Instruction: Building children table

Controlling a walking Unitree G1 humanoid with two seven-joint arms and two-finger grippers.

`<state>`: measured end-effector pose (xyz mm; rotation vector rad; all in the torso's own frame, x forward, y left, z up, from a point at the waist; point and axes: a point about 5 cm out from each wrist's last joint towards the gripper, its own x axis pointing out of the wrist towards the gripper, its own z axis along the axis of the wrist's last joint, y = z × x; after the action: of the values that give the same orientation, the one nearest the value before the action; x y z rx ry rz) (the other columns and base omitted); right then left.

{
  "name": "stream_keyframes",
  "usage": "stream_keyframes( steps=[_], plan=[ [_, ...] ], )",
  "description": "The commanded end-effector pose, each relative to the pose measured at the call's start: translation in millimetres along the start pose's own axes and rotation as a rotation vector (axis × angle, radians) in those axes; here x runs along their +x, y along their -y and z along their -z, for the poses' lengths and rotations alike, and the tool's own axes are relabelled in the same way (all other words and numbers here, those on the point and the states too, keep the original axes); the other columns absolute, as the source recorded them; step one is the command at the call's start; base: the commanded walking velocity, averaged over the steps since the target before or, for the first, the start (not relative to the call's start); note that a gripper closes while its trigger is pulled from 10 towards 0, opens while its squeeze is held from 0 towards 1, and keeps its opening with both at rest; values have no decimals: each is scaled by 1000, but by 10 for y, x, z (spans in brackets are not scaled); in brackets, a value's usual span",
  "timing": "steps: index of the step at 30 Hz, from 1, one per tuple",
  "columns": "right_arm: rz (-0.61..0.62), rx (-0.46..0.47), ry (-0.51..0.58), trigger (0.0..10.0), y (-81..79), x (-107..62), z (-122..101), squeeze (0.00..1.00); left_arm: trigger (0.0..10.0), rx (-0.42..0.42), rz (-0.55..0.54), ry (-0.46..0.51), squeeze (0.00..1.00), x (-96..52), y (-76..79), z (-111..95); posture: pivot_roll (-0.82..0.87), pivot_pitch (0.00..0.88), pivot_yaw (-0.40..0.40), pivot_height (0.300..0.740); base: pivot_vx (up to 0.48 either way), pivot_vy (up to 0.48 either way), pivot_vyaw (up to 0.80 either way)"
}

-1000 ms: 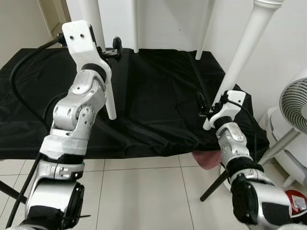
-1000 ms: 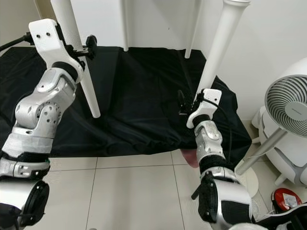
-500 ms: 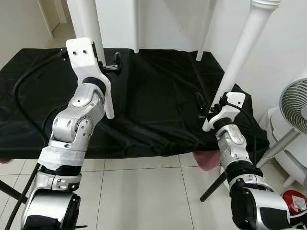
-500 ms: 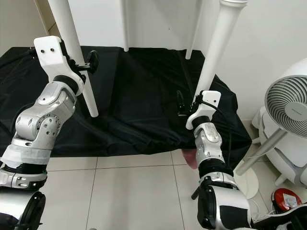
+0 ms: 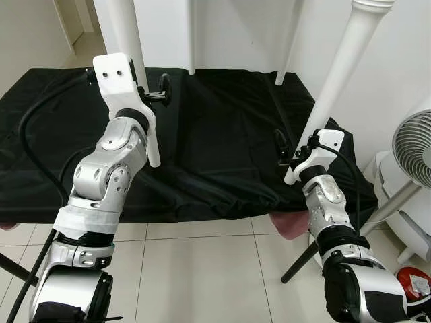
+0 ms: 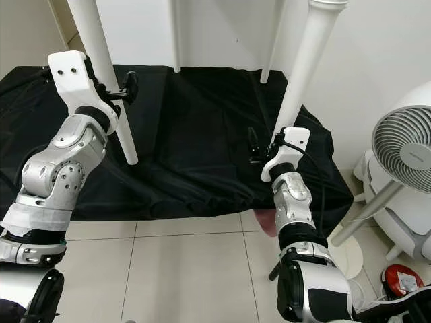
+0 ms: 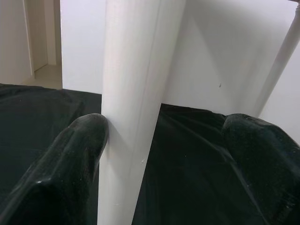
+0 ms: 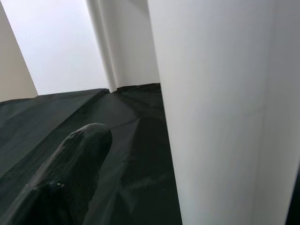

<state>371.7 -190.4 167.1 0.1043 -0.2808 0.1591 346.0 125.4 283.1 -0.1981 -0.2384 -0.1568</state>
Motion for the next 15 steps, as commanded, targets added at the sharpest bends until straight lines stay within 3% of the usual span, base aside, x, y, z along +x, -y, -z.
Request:
stream_keyframes(
  steps=[1, 15],
  plan=[
    [-35, -3, 16, 10000, -67, 17, -12, 0, 10000, 17, 213, -12, 0, -10, 137, 12, 52, 0, -144, 740, 0, 0, 0],
    [-35, -3, 16, 10000, -67, 17, -12, 0, 10000, 17, 213, -12, 0, -10, 137, 12, 52, 0, -144, 740, 0, 0, 0]
  ],
)
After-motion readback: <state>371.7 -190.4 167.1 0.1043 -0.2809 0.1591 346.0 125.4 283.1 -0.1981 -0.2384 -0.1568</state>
